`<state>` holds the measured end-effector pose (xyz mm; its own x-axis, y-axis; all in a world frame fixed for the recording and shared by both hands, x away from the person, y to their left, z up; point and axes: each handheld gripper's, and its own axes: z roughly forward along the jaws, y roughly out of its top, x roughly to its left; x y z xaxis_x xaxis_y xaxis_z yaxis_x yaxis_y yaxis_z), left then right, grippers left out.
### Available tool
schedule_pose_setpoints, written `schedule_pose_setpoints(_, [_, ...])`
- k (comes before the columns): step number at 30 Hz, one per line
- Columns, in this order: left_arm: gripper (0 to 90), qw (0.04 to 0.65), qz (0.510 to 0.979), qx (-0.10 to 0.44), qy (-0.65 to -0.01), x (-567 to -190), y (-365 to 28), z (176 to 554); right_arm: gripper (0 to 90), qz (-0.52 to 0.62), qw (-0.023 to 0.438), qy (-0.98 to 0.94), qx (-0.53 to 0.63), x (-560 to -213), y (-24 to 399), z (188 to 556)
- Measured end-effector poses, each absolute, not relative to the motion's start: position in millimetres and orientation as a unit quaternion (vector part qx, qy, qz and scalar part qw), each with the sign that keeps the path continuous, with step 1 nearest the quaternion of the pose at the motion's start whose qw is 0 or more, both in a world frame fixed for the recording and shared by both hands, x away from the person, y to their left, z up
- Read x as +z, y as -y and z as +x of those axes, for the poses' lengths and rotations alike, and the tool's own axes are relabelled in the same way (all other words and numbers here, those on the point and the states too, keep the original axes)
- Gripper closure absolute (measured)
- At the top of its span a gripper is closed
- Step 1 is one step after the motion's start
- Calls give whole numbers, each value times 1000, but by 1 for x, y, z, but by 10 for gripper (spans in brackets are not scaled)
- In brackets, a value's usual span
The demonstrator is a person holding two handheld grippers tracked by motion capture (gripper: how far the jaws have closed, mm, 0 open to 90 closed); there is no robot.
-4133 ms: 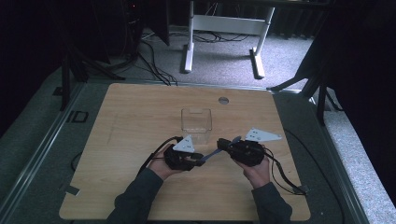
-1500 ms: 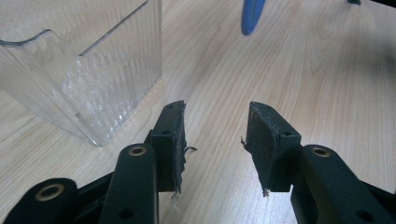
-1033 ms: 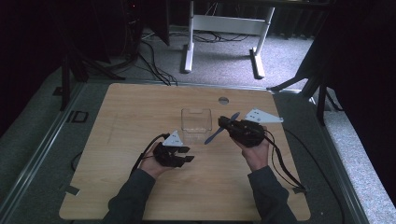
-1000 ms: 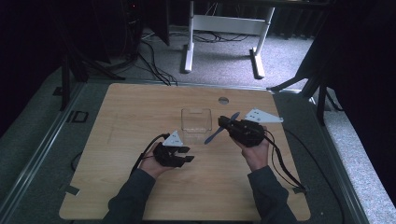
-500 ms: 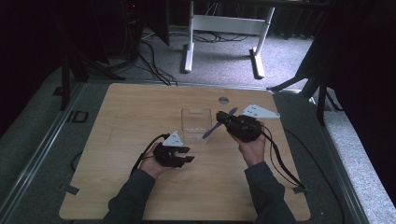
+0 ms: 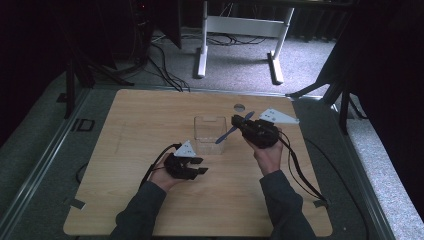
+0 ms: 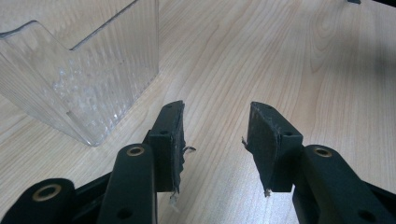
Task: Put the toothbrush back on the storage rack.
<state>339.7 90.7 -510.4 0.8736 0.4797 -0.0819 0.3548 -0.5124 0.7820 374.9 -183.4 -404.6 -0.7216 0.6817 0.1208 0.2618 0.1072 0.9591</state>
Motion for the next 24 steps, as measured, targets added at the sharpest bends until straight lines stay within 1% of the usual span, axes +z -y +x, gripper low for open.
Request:
schedule_pose_setpoints(12, [564, 431, 867, 70, -240, -512, -89, 340, 820, 344, 188, -709, 587, -405, 184, 383])
schedule_pose_setpoints(24, [564, 432, 866, 70, -241, -513, -90, 339, 820, 358, 204, -706, 576, -414, 179, 394])
